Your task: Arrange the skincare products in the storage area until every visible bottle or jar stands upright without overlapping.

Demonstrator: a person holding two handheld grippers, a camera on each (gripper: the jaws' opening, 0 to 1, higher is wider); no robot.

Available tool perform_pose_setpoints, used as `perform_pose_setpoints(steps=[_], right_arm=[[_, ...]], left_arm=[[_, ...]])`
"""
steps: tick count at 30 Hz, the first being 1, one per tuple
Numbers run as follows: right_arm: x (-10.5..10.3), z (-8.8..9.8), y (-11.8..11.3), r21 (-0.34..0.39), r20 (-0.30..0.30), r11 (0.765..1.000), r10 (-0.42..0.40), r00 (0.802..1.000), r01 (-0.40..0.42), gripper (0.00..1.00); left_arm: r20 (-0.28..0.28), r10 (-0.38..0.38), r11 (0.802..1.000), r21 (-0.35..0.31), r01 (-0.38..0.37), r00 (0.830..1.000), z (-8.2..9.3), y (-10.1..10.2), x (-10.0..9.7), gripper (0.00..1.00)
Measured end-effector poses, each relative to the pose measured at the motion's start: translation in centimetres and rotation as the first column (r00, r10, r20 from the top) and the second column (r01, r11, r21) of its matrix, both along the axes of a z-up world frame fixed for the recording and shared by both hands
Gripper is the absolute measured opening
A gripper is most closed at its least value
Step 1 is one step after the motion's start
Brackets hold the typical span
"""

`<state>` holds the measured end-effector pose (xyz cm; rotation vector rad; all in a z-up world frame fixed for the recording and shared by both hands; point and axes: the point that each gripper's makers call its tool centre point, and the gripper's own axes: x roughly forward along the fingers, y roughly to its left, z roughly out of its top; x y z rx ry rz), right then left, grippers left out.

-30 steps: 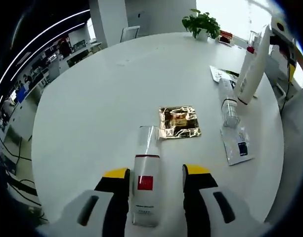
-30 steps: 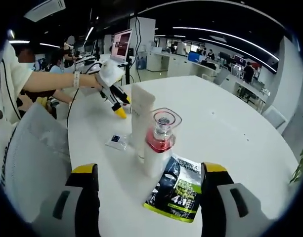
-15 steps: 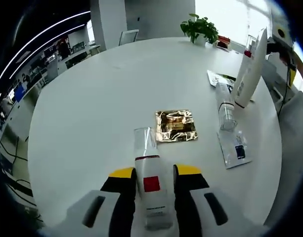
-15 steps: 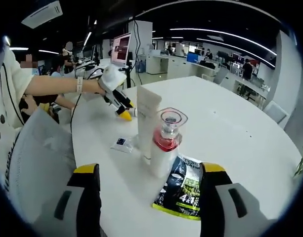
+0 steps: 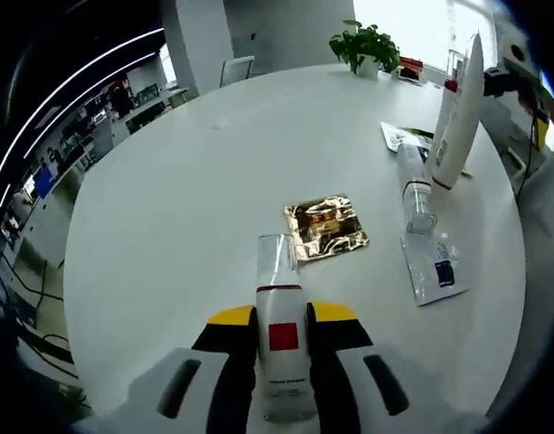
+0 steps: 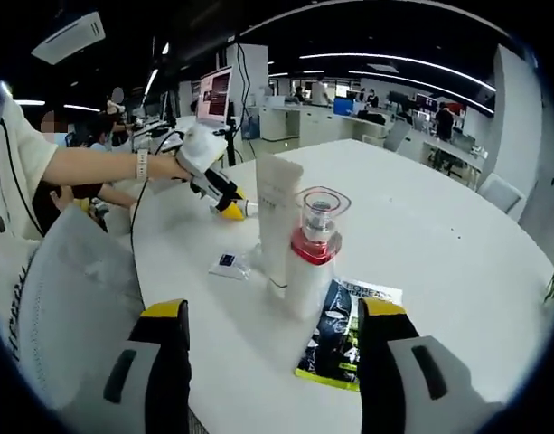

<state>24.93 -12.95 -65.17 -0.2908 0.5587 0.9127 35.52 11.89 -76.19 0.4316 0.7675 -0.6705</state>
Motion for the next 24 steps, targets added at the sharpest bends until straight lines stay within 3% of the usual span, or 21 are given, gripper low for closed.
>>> perform_pose_setpoints(steps=[6, 15, 20, 24], right_arm=[[-0.5, -0.7, 0.3, 0.018, -0.009, 1.000, -0.003, 1.000, 0.003, 0.68], [-1.3, -0.6, 1.3, 0.078, -0.012, 0.997, 0.007, 1.000, -0.006, 0.65], [-1.8, -0.7, 1.7, 0.104, -0.035, 0.995, 0.014, 0.999, -0.010, 0.57], [-1.9, -0.6, 2.0, 0.125, -0.041, 0.992, 0.013, 0.999, -0.008, 0.57]], left_arm=[[0.007, 0.008, 1.000, -0.015, -0.008, 1.000, 1.2, 0.0, -0.8, 0.17], [0.039, 0.016, 0.998, -0.054, -0.014, 0.999, 2.5, -0.7, -1.5, 0.17], [0.060, -0.001, 0.997, -0.073, 0.005, 0.998, 3.5, -1.9, -2.2, 0.17], [0.075, -0.008, 0.994, -0.106, 0.016, 0.997, 4.7, -3.2, -3.3, 0.17]])
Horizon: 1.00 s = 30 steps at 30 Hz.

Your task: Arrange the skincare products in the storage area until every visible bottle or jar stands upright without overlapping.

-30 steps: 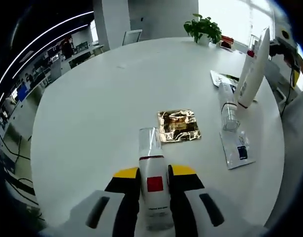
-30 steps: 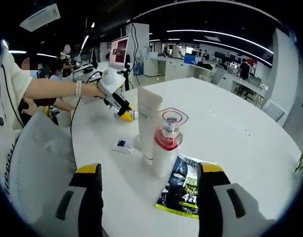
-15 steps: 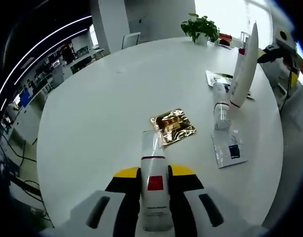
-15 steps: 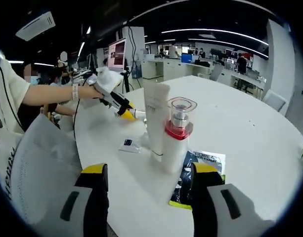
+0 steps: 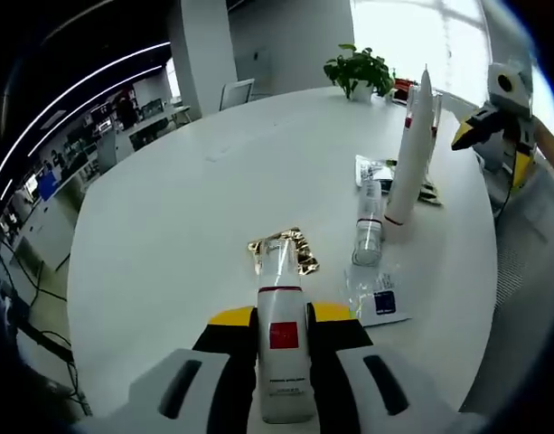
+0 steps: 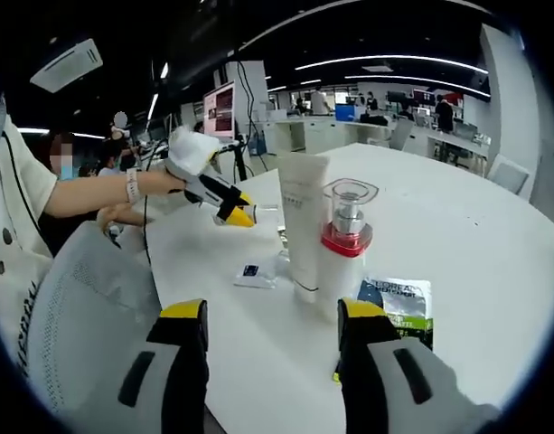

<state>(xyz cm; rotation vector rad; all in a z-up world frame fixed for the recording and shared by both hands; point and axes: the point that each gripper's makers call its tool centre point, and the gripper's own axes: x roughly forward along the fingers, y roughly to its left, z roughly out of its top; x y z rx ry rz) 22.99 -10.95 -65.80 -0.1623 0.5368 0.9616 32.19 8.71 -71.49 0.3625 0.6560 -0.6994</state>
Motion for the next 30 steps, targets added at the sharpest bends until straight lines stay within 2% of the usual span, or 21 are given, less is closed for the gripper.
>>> perform_pose_setpoints(steps=[6, 9, 15, 18, 23, 27, 30], right_arm=[[-0.8, -0.1, 1.0, 0.049, -0.034, 0.998, 0.030, 0.999, -0.029, 0.54], [-0.7, -0.3, 1.1, 0.037, -0.025, 0.999, 0.030, 0.999, -0.029, 0.53], [-0.9, 0.1, 2.1, 0.084, -0.047, 0.996, 0.031, 0.998, -0.027, 0.51], [-0.7, 0.4, 2.6, 0.142, -0.079, 0.990, 0.002, 0.997, 0.009, 0.47], [-1.0, 0.4, 2.9, 0.139, -0.075, 0.990, -0.013, 0.997, 0.023, 0.48], [-0.9, 0.9, 3.5, 0.201, -0.098, 0.977, -0.052, 0.994, 0.070, 0.46], [-0.9, 1.0, 4.0, 0.209, -0.093, 0.975, -0.061, 0.994, 0.079, 0.46]], left_arm=[[0.039, -0.022, 0.999, -0.027, 0.023, 0.999, 1.6, -1.4, -1.4, 0.17], [0.047, -0.028, 0.999, -0.030, 0.029, 0.999, 2.3, -1.7, -2.4, 0.17], [0.075, -0.034, 0.997, -0.066, 0.039, 0.997, 4.0, -2.4, -3.6, 0.17], [0.098, -0.050, 0.996, -0.069, 0.057, 0.994, 4.7, -3.1, -4.4, 0.17], [0.108, -0.065, 0.993, -0.094, 0.075, 0.992, 5.8, -3.9, -5.4, 0.17], [0.122, -0.077, 0.987, -0.133, 0.093, 0.990, 6.7, -5.1, -6.5, 0.17], [0.133, -0.096, 0.984, -0.136, 0.114, 0.986, 7.0, -6.1, -7.0, 0.17]])
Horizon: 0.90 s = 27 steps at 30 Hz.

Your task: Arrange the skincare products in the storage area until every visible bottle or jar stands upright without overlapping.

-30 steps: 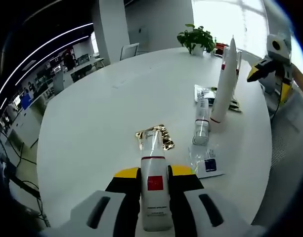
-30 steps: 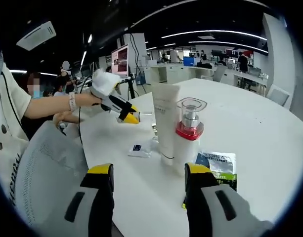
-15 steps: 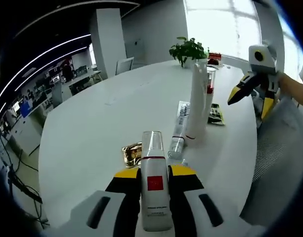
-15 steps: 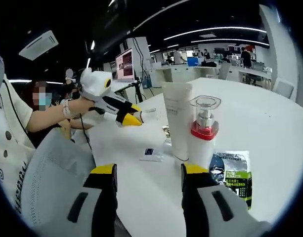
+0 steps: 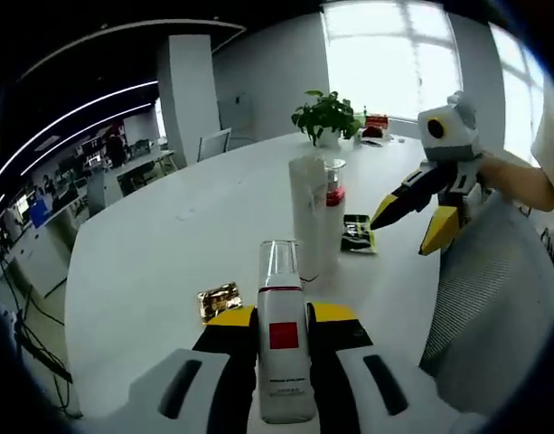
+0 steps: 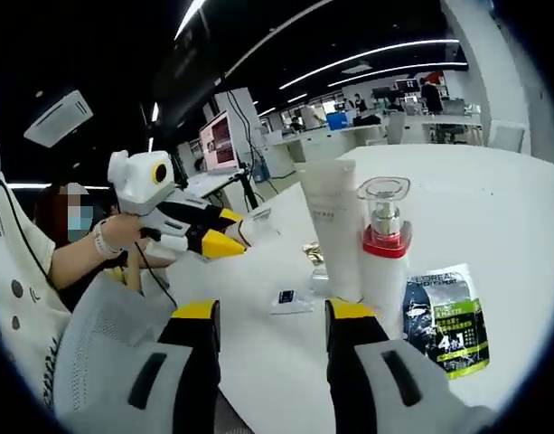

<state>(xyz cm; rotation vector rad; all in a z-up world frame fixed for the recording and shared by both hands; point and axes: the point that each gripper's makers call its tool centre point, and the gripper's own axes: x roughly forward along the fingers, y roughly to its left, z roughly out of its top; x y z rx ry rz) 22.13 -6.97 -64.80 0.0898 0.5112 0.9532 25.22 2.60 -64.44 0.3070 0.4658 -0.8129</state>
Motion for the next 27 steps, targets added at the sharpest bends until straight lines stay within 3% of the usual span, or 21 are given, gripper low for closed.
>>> perform_pose_setpoints(steps=[9, 14, 19, 22, 27], right_arm=[[0.6, 1.1, 0.6, 0.098, -0.021, 0.993, -0.063, 0.998, 0.065, 0.46], [0.9, 1.0, 0.6, 0.173, -0.094, 0.981, -0.078, 0.993, 0.093, 0.43], [0.7, 0.3, 0.9, 0.198, -0.137, 0.975, -0.074, 0.988, 0.101, 0.40], [0.4, 0.8, 1.3, 0.287, -0.183, 0.952, -0.056, 0.982, 0.108, 0.40], [0.7, 0.9, 0.9, 0.307, -0.201, 0.941, -0.081, 0.976, 0.142, 0.37]], left_arm=[[0.013, -0.034, 0.999, -0.021, 0.034, 0.999, 0.5, -1.8, -0.9, 0.17], [0.018, -0.062, 0.998, -0.016, 0.062, 0.998, 0.3, -3.0, -1.6, 0.17], [0.024, -0.094, 0.995, -0.035, 0.095, 0.995, 0.2, -4.4, -2.0, 0.17], [0.033, -0.102, 0.994, -0.039, 0.104, 0.994, 0.3, -5.0, -2.1, 0.17], [0.043, -0.127, 0.990, -0.061, 0.129, 0.991, 0.7, -6.5, -2.5, 0.17]])
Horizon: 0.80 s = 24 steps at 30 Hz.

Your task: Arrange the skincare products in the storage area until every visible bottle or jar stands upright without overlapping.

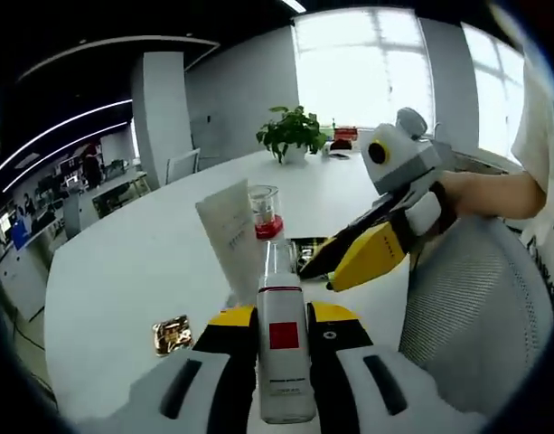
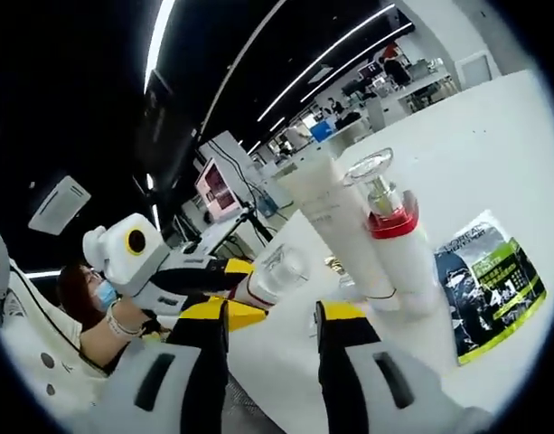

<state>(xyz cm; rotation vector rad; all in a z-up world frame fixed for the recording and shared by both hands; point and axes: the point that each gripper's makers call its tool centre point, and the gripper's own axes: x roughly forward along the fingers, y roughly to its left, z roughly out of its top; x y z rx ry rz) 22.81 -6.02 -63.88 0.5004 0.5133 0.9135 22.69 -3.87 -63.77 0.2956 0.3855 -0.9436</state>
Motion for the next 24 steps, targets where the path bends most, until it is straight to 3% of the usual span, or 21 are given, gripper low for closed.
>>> perform_pose_setpoints(steps=[10, 12, 13, 24], right_arm=[[0.5, 0.1, -0.5, 0.085, -0.082, 0.995, -0.054, 0.995, 0.061, 0.32], [0.6, 0.5, -0.6, 0.121, -0.088, 0.989, -0.068, 0.994, 0.079, 0.30], [0.5, 0.9, -0.6, 0.174, -0.125, 0.981, -0.065, 0.990, 0.086, 0.30], [1.1, 1.6, -1.6, 0.216, -0.134, 0.965, -0.118, 0.984, 0.145, 0.22]], left_arm=[[0.006, -0.026, 0.999, -0.025, 0.026, 1.000, 0.3, -1.4, -0.4, 0.17], [0.010, -0.033, 0.999, -0.040, 0.034, 0.999, 0.5, -1.6, -0.5, 0.17], [0.015, -0.033, 0.999, -0.038, 0.033, 0.999, 0.6, -1.7, -0.4, 0.17], [0.048, -0.078, 0.996, -0.040, 0.080, 0.996, 0.9, -3.0, -0.8, 0.17]])
